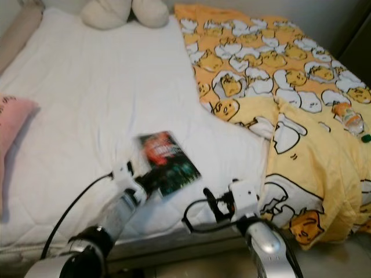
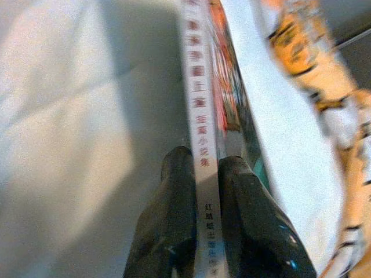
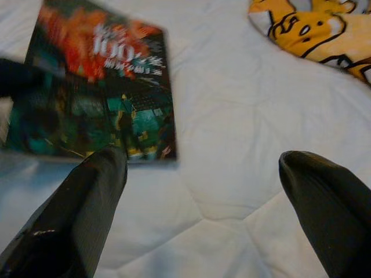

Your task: Clean up the room

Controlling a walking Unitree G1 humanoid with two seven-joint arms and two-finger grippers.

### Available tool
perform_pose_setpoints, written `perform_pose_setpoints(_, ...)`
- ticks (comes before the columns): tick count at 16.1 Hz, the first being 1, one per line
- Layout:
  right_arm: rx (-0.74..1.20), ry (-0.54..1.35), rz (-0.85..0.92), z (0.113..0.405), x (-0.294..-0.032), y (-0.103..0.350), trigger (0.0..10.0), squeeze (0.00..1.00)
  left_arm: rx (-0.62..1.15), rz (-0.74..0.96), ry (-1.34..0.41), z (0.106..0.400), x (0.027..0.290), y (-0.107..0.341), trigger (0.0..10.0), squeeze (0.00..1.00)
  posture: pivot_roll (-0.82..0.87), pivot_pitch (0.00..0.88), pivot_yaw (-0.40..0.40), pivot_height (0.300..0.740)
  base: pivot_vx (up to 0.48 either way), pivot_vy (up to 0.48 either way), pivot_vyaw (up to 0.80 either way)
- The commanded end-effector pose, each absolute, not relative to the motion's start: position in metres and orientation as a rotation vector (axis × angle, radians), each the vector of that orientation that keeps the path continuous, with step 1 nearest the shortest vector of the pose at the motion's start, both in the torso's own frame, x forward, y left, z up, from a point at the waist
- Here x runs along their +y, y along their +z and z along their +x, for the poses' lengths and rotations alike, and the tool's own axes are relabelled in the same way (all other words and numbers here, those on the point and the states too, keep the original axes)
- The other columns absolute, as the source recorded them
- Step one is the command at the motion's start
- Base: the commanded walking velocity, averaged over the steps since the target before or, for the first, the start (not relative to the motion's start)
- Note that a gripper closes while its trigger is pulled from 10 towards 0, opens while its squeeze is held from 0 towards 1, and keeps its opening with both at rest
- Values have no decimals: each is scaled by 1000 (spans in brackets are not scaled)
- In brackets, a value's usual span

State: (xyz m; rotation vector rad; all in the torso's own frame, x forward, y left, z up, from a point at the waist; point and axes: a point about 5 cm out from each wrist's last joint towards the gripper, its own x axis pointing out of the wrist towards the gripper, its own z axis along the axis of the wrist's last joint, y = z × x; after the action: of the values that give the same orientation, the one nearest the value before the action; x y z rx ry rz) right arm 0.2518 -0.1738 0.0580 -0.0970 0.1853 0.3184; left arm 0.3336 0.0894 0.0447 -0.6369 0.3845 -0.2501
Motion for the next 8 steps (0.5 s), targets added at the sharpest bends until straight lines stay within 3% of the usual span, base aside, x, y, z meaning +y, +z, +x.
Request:
perform_pose_setpoints(1,182,288,-83,254,-177,55,10000,0,249,-633,-261,351,94,74,0,0,86,22,0,740,0,0,0)
perform_pose_setpoints(4,135,265,-73,265,-174,61,10000,0,52,-473,-279,367,110,115,0,0,109,0,10,740,0,0,0)
perform_pose_setpoints(6,45,210,-27,274,-174,83,10000,0,-74,-227,-143,364,138,133,0,0,119,0,15,740,0,0,0)
perform_pose_setpoints(7,17,200,-10,278,-174,90,10000,0,-102,-183,-105,360,144,136,0,0,128,0,23,740,0,0,0)
perform_pose_setpoints(8,-11,189,9,283,-176,95,10000,0,-122,-82,-78,354,145,140,10000,0,143,0,27,740,0,0,0)
